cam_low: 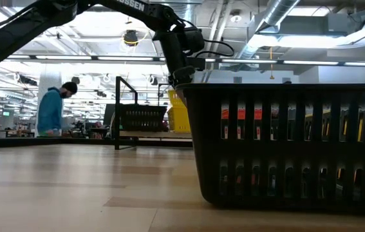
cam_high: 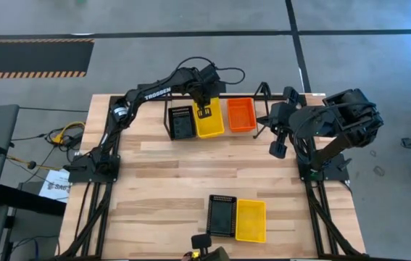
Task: Stack baskets on shelf by color
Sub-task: Stack the left yellow bin on top of the other yellow bin on the shelf, then stack the black bin on top of the other black bin on the shelf
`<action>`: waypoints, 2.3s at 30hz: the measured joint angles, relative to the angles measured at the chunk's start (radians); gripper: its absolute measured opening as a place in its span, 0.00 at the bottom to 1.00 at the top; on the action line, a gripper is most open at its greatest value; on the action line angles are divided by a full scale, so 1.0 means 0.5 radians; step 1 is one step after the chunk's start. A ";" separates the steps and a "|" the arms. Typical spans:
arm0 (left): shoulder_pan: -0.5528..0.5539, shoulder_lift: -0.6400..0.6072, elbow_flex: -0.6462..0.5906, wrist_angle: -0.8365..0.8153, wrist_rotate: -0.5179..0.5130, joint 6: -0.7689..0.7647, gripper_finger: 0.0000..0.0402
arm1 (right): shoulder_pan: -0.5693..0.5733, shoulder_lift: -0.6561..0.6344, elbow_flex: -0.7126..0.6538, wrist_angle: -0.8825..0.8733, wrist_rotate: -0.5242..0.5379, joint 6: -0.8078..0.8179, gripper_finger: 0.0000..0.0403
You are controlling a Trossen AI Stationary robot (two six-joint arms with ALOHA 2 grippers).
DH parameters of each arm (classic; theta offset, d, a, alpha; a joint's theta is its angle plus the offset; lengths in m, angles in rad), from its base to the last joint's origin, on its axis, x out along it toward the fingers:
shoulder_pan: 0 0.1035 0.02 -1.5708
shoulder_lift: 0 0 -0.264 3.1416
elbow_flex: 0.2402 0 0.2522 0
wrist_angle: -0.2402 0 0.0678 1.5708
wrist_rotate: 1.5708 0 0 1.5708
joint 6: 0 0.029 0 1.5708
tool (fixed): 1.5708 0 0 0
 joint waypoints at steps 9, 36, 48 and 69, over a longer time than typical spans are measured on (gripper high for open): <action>-0.042 0.000 0.000 0.023 -0.062 0.054 0.12 | 0.000 0.000 0.000 0.000 0.000 0.000 0.01; -0.149 -0.004 0.405 -0.921 0.798 -0.335 0.34 | -0.074 0.000 0.000 0.001 0.012 -0.250 0.01; -0.706 -0.018 0.376 -0.964 0.605 -0.226 0.34 | -0.182 -0.022 -0.002 0.000 -0.001 -0.426 0.01; -1.087 -0.035 0.322 -0.558 0.372 -0.471 0.34 | -0.361 -0.044 -0.003 0.000 -0.020 -0.473 0.01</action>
